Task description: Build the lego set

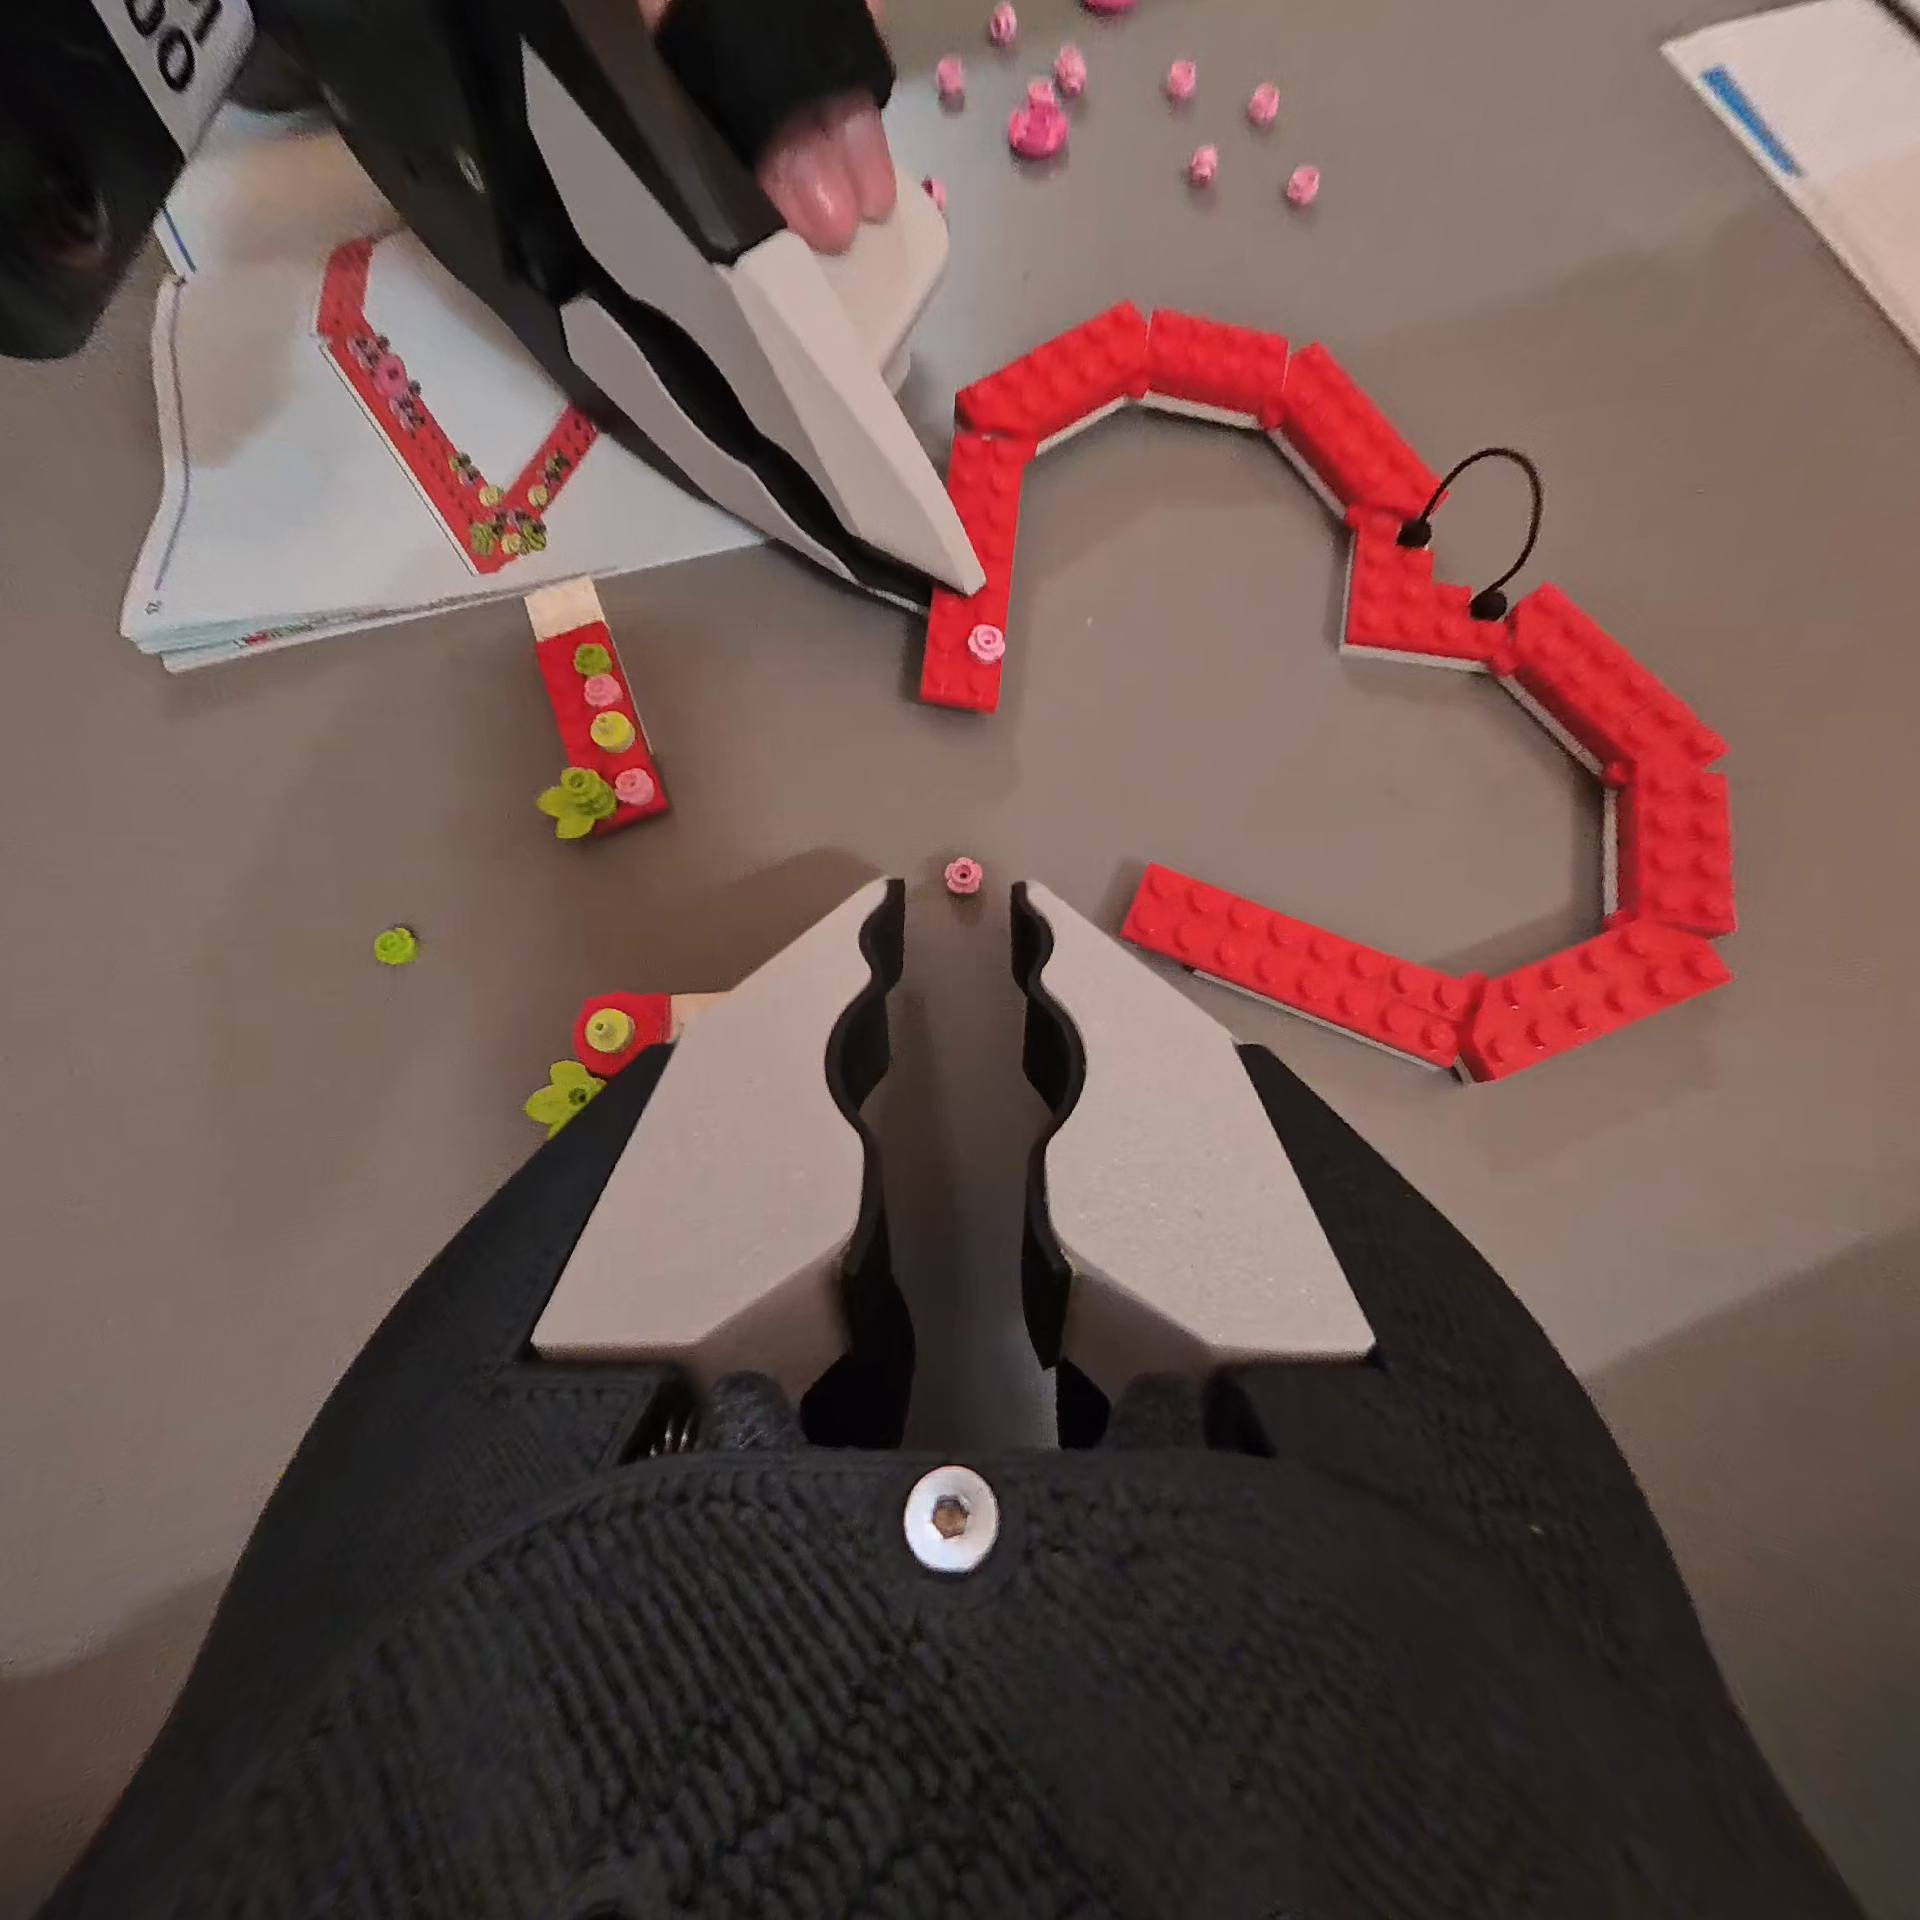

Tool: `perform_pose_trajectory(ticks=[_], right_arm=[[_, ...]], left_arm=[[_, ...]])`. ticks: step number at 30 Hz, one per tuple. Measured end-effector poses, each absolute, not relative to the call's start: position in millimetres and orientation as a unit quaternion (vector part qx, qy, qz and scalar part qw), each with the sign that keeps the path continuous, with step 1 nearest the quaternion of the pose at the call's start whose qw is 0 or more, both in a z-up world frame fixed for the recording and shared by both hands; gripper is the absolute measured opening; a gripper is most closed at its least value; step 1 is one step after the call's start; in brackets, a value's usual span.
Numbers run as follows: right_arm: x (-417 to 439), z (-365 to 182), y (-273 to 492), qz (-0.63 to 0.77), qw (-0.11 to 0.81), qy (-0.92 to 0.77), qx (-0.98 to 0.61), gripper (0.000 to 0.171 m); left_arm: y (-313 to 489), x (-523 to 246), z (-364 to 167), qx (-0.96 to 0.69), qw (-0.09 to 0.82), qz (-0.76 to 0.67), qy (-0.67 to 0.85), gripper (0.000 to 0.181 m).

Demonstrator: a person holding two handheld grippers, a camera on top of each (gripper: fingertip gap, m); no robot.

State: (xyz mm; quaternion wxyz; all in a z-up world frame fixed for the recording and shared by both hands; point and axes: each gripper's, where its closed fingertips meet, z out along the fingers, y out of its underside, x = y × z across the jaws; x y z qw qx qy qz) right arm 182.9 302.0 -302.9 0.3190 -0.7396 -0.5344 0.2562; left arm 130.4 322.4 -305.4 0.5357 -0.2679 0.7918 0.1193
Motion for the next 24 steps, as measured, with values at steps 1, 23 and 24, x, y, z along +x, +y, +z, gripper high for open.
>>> perform_pose_trajectory(ticks=[1,23,24], right_arm=[[182.3,-305.2,301.3,0.257,0.313,-0.536,-0.741,0.018],[165.9,-302.7,306.3,0.263,0.330,-0.530,-0.735,0.006],[160.4,-298.3,306.7,0.270,0.340,-0.527,-0.730,0.005]], left_arm=[[322.1,130.5,-305.3,-0.268,0.536,0.118,0.792,0.007],[320.8,132.0,-305.7,-0.262,0.538,0.125,0.791,0.007],[320.7,132.2,-305.6,-0.261,0.538,0.126,0.791,0.007]])
